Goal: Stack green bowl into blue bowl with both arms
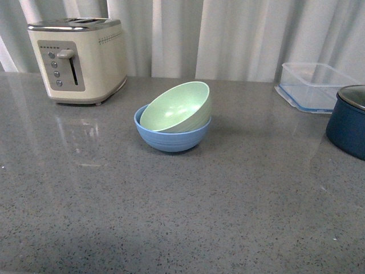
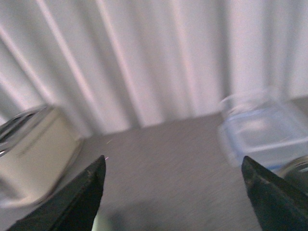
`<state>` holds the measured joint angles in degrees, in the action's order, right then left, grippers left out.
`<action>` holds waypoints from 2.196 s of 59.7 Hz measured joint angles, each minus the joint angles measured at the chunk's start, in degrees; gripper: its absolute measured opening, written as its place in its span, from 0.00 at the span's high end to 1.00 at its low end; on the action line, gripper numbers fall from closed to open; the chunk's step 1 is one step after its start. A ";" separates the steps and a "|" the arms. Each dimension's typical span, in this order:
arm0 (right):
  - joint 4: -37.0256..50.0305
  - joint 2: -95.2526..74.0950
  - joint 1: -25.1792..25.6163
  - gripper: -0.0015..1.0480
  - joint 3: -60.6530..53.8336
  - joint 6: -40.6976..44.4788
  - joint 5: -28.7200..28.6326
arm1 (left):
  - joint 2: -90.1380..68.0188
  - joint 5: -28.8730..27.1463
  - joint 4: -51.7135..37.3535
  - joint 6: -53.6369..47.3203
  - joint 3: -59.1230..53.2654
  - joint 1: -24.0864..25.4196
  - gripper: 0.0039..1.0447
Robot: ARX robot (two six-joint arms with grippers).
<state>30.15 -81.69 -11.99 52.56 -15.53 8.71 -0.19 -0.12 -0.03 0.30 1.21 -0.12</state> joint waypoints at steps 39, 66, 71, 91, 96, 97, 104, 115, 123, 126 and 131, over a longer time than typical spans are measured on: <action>14.43 24.96 8.37 0.99 -40.85 15.34 -5.38 | 0.00 0.11 0.00 -0.02 0.00 0.00 0.06; 6.67 40.24 11.85 0.99 -48.50 15.34 -8.59 | 0.00 0.11 0.00 0.00 0.00 0.00 0.06; 4.76 42.97 11.85 0.99 -49.27 15.34 -8.61 | 0.00 0.11 0.00 -0.02 0.00 0.00 0.06; -2.16 53.57 11.85 0.99 -52.26 15.37 -8.61 | 0.00 0.11 0.00 -0.02 0.00 0.00 0.06; -4.63 56.00 11.85 0.99 -52.26 15.34 -8.61 | 0.00 0.11 0.00 -0.02 0.00 0.00 0.06; -5.22 56.57 11.85 0.99 -52.26 15.34 -8.61 | 0.00 0.11 0.00 -0.02 0.00 0.00 0.06; -8.35 60.00 11.85 0.99 -52.26 15.34 -8.61 | 0.00 0.11 0.00 -0.02 0.00 0.00 0.06; -12.33 64.00 11.87 0.99 -52.28 15.37 -8.61 | 0.00 0.11 0.00 -0.02 0.00 0.00 0.06; -15.41 67.19 11.85 0.99 -52.26 15.34 -8.61 | 0.00 0.11 0.00 -0.02 0.00 0.00 0.06; -16.31 68.04 11.85 0.99 -52.26 15.37 -8.61 | 0.00 0.11 0.00 -0.02 0.00 0.00 0.06; -17.88 69.61 11.85 0.99 -52.26 15.37 -8.61 | 0.00 0.11 0.00 -0.02 0.00 0.00 0.06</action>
<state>12.27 -12.08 -0.14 0.30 -0.16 0.10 -0.19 -0.01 -0.03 0.27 1.21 -0.12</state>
